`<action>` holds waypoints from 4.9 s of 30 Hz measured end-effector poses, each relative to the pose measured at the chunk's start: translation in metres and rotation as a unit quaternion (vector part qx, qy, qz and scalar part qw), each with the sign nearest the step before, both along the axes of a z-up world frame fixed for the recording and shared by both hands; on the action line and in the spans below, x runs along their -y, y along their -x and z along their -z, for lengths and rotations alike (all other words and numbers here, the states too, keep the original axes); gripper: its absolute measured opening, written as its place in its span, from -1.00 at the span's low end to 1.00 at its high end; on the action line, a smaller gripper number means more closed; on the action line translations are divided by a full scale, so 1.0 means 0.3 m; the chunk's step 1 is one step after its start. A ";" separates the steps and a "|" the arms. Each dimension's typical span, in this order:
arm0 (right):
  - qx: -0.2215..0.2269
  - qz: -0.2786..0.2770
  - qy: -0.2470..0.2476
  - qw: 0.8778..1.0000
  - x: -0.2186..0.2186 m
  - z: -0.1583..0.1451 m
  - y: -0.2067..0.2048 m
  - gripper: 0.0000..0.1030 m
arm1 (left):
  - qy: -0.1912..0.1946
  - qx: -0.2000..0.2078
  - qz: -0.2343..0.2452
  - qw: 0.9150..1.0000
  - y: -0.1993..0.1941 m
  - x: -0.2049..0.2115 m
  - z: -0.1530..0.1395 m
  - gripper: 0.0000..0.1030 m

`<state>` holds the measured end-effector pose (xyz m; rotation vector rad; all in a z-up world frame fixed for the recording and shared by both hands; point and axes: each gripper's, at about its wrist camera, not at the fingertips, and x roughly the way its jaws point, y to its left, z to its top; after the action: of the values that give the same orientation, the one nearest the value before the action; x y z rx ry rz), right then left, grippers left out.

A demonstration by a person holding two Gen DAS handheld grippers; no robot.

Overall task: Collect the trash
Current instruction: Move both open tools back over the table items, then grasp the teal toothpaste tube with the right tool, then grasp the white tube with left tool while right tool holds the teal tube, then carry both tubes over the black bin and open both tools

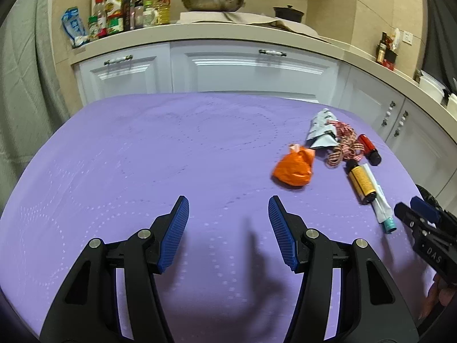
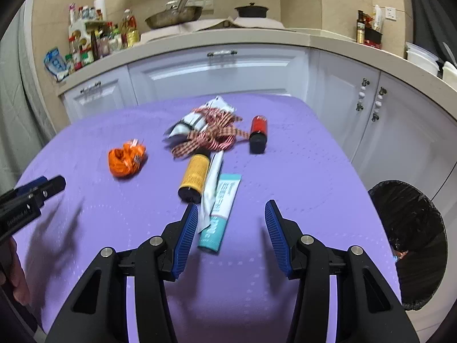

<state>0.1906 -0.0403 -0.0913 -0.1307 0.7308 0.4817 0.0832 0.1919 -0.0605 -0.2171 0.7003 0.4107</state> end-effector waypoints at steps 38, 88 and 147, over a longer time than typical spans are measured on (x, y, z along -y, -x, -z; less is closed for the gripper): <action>-0.056 -0.006 0.020 0.998 0.017 0.055 -0.073 -0.69 | 0.014 -0.007 0.037 0.999 -0.034 0.080 0.022 0.09; -0.049 0.072 -0.078 0.993 0.457 0.060 -0.139 -0.70 | 0.006 -0.067 0.156 0.985 -0.358 0.552 0.109 -0.56; -0.015 0.303 -0.085 0.949 1.073 0.125 -0.157 -0.11 | -0.031 -0.041 0.359 0.932 -0.568 1.233 0.100 -0.02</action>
<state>0.2376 -0.3623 -0.1289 0.2619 0.7149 -0.0450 0.2535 -0.1781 -0.0906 0.1242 0.7960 -0.2627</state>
